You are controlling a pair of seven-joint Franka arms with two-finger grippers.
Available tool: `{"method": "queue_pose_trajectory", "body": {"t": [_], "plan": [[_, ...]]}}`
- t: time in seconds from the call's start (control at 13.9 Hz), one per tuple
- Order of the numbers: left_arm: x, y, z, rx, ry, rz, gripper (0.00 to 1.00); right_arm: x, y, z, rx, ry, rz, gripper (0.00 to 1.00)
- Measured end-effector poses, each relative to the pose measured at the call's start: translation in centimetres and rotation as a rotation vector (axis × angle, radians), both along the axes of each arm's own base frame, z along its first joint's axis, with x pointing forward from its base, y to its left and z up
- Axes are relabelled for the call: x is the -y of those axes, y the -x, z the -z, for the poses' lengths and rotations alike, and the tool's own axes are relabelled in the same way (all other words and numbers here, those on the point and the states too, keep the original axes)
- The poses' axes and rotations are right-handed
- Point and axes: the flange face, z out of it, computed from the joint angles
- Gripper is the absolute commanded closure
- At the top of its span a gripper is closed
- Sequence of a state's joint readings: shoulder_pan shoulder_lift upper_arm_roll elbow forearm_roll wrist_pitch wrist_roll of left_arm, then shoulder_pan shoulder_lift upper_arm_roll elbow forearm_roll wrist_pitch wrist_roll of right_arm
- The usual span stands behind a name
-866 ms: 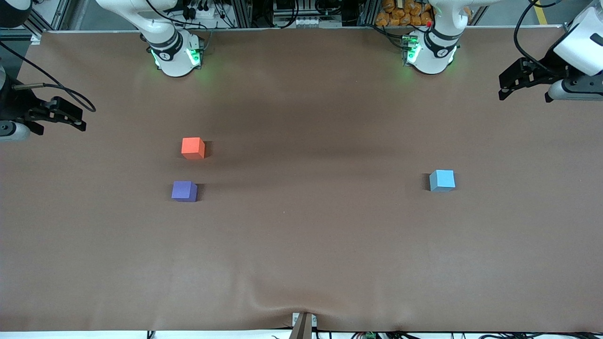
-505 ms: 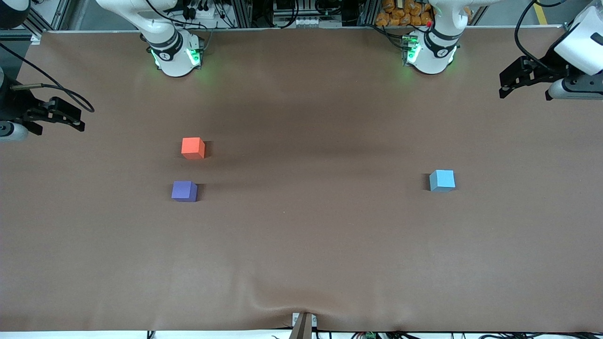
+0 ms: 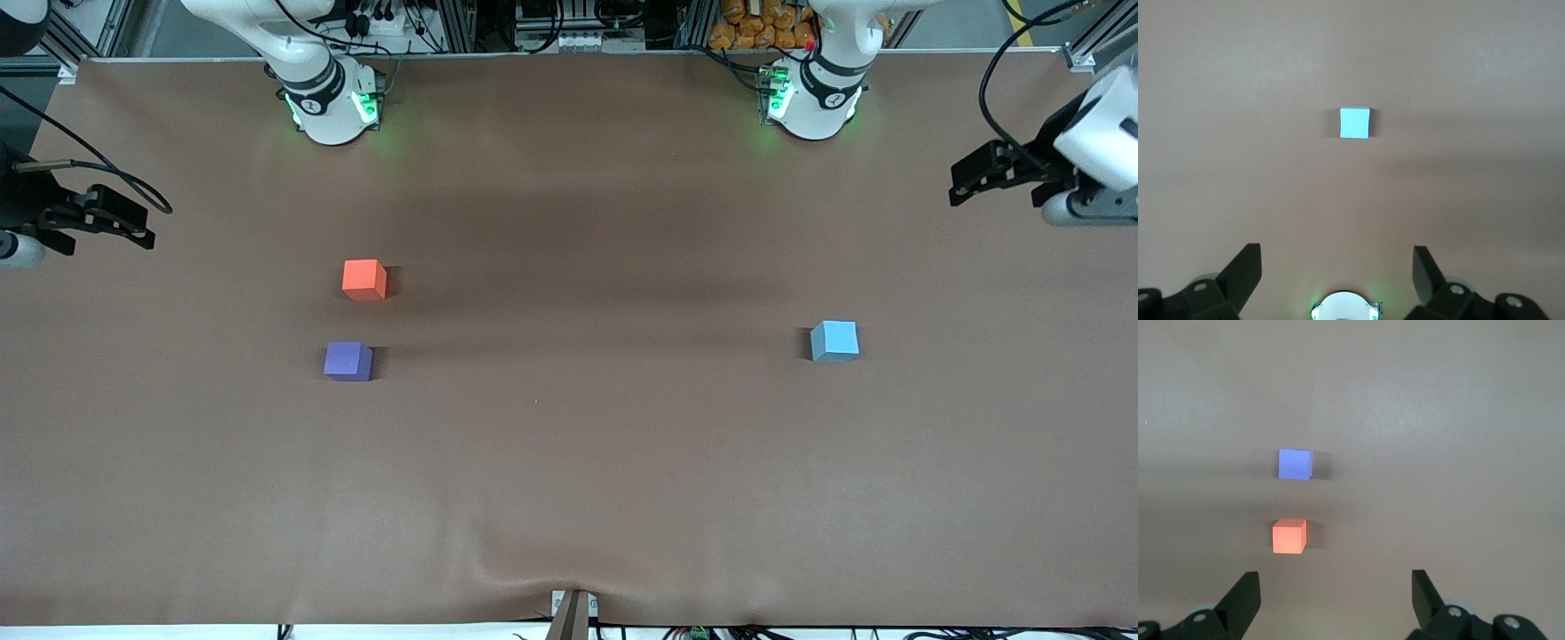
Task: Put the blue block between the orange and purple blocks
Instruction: 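Move the left gripper toward the light blue block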
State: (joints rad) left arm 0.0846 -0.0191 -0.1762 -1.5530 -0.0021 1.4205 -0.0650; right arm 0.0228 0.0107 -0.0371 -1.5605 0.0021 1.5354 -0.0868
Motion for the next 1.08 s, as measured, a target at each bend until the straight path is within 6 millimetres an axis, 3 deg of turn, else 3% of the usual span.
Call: {"method": "queue_pose_trajectory", "body": {"t": [0.5,0.79,1.08], "plan": [[-0.6,-0.1,1.5,-0.012,-0.003,-0.019,0.00,-0.1,0.0,-0.1,0.003,0.000,-0.002,0.00],[-1.0,-0.4,3.8,0.010,0.000,-0.029,0.00,-0.1,0.0,-0.1,0.002,0.000,-0.002,0.00],[-1.0,0.6,6.4,0.038,-0.007,-0.030,0.00,-0.1,0.0,0.0,0.001,0.000,-0.002,0.00]]}}
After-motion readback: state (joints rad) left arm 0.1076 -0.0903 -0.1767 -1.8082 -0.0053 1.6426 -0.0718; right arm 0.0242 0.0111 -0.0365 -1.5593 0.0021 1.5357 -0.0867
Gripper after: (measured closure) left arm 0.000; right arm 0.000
